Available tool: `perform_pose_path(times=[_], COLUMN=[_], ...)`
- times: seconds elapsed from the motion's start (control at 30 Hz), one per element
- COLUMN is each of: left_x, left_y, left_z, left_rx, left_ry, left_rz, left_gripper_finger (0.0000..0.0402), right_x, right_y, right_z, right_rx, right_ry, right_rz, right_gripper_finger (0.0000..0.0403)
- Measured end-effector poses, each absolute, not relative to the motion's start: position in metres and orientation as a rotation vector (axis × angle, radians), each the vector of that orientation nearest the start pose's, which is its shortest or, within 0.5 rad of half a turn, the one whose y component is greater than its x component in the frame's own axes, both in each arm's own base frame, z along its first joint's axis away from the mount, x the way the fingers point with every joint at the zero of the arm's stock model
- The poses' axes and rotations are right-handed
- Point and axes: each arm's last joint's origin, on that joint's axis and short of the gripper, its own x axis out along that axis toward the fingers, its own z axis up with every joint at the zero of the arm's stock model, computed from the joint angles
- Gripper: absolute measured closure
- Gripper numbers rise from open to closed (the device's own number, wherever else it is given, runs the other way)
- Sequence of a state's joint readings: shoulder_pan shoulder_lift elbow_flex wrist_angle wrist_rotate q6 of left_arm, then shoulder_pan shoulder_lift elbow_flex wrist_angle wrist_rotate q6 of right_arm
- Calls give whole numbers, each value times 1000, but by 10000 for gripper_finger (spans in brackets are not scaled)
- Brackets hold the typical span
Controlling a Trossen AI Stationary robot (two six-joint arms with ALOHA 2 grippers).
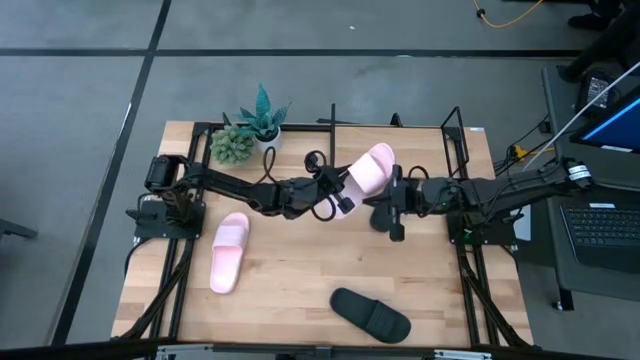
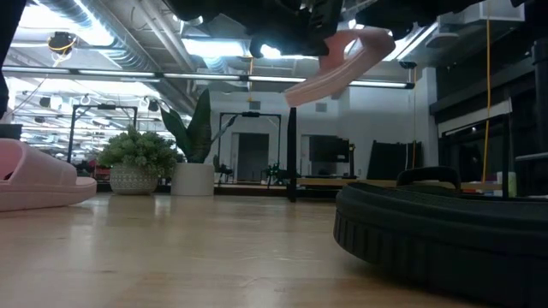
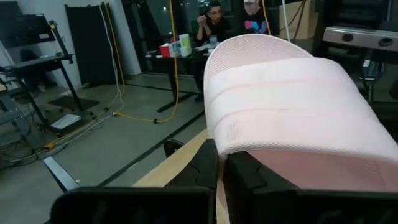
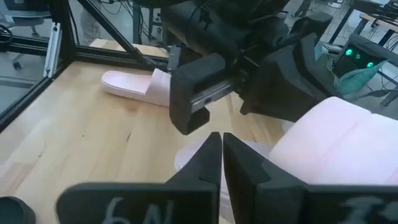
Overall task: Pick and place slides into the shelf
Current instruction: Put the top pink slide on the shelf
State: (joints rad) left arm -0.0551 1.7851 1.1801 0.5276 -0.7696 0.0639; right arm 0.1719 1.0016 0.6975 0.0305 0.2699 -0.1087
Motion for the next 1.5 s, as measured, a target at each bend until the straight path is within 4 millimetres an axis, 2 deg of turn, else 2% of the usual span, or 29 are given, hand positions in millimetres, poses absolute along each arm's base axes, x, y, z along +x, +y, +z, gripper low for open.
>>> perform_pose_path(times=[0.4, 0.73, 0.87, 1.03, 1.2, 1.37, 1.5], left_x=[401, 401, 401, 401, 401, 401, 401], left_y=[-2, -2, 0, 2, 1, 2, 1], left_z=[265, 265, 266, 267, 267, 267, 267], left_rx=[91, 88, 84, 80, 80, 80, 80], left_ry=[90, 87, 79, 71, 72, 69, 69], left_rz=[712, 710, 715, 716, 715, 717, 715], left_gripper_finger=[400, 400, 400, 400, 400, 400, 400], right_x=[219, 219, 219, 218, 220, 230, 241], right_y=[30, 29, 31, 38, 50, 63, 70], right_z=[284, 283, 285, 292, 295, 300, 304], right_rx=[-172, -178, -182, -194, -286, -334, -358], right_ry=[276, 281, 277, 254, 269, 299, 388], right_rz=[-88, -141, -141, -160, -203, -209, -265], right_gripper_finger=[375, 282, 261, 261, 272, 276, 276])
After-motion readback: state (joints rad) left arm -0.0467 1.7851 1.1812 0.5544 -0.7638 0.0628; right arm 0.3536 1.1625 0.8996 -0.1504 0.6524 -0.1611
